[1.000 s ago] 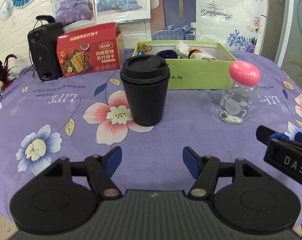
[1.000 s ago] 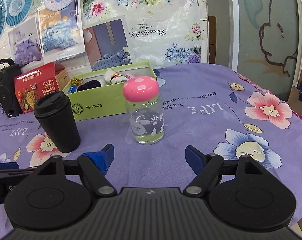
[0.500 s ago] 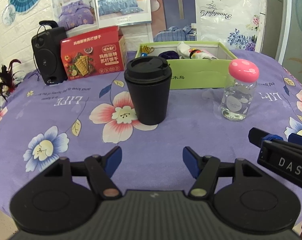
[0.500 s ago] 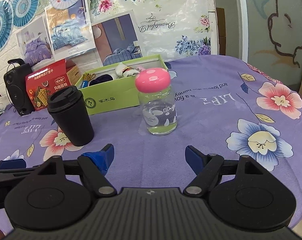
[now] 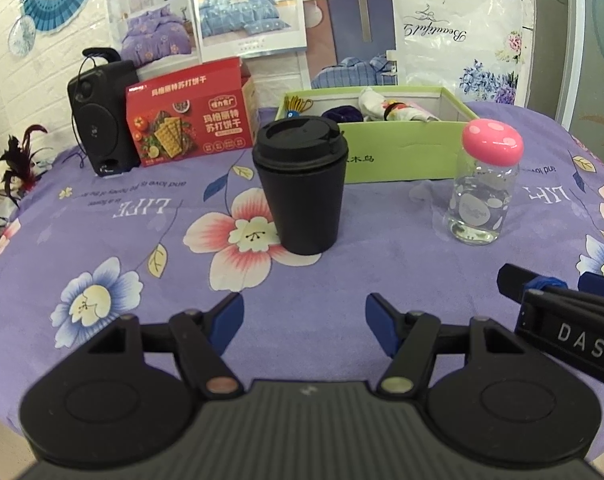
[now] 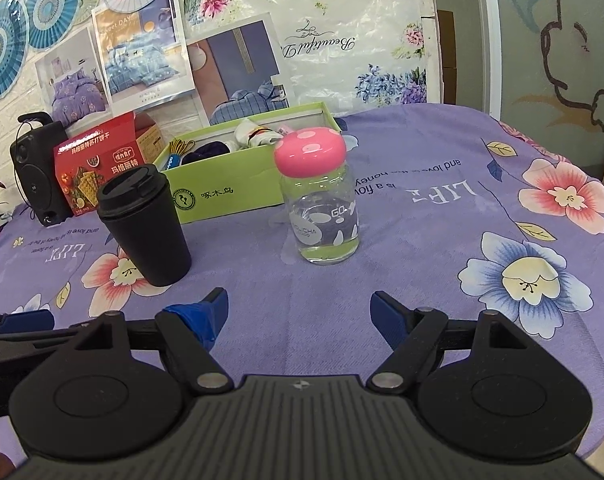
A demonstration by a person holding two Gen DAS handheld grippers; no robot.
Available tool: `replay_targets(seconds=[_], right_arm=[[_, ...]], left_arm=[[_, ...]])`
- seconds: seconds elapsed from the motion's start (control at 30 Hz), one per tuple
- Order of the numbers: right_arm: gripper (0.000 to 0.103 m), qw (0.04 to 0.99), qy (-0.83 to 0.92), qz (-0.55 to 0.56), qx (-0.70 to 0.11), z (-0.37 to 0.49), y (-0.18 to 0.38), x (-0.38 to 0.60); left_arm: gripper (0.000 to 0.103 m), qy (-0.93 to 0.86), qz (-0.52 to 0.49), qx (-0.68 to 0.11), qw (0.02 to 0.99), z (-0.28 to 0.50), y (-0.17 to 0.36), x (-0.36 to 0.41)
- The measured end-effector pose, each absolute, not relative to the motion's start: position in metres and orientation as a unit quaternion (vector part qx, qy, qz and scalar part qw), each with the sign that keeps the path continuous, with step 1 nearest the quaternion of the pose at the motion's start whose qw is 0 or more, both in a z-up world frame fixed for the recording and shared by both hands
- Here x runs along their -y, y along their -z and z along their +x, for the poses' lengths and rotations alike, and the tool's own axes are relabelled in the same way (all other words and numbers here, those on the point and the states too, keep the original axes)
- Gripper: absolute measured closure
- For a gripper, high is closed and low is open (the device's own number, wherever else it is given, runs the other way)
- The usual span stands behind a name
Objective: Organize soft objects
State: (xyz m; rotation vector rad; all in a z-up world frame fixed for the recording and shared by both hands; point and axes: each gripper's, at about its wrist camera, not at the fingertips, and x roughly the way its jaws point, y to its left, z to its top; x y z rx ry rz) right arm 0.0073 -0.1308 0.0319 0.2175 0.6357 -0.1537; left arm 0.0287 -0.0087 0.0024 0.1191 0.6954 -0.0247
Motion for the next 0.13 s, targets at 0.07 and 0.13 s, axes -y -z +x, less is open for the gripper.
replay_targets(seconds=[0.07, 0.13], right_arm=[[0.039, 0.941, 0.075, 0.107, -0.312, 0.0073, -0.0321, 0.1313], [0.039, 0.941, 0.075, 0.107, -0.311, 0.0072, -0.0321, 0.1315]], left_arm=[[0.037, 0.017, 0.059, -0.341, 0.938, 0.0285, -0.0031, 0.0090], [0.037, 0.031, 0.050, -0.349, 0.935, 0.0288, -0.0040, 0.0085]])
